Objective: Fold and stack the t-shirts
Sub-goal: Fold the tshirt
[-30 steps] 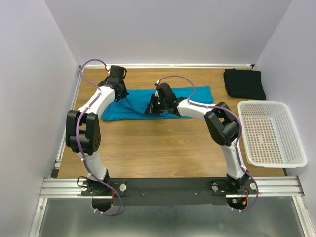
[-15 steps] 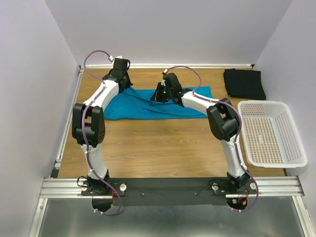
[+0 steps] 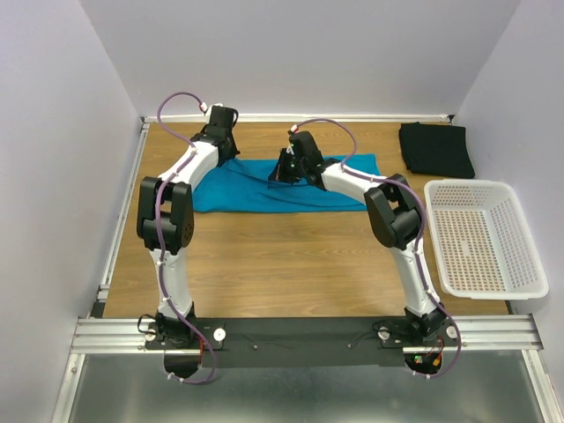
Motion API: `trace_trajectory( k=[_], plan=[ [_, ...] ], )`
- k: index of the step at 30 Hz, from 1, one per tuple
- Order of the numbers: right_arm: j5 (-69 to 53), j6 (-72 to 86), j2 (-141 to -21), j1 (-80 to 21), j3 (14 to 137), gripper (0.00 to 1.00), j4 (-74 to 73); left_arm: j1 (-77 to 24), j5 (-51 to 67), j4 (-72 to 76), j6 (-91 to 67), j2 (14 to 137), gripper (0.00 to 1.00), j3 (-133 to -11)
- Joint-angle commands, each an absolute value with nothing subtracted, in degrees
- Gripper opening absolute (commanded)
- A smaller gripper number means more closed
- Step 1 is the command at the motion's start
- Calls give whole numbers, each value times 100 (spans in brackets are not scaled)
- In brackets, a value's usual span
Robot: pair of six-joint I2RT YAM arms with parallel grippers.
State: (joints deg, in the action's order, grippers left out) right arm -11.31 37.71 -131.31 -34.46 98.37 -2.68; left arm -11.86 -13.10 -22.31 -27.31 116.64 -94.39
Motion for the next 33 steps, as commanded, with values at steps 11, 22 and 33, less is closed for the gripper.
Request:
trace_trajectory(
  k=[11,22,33],
  plan=[
    [-773,3481,-13474,-3357,10099,1,-281,-1213,-1521,-2101,-2865,12120,6,-9677],
    [-887,3375,-13483,-3331,10099,1,-290,-1204,-1713,-2767,-3111,12340,9,-9773],
    [-993,3305,-13140,-3331,9835,1,-290,-1116,-2030,-3225,-3059,11945,9,-9809]
  ],
)
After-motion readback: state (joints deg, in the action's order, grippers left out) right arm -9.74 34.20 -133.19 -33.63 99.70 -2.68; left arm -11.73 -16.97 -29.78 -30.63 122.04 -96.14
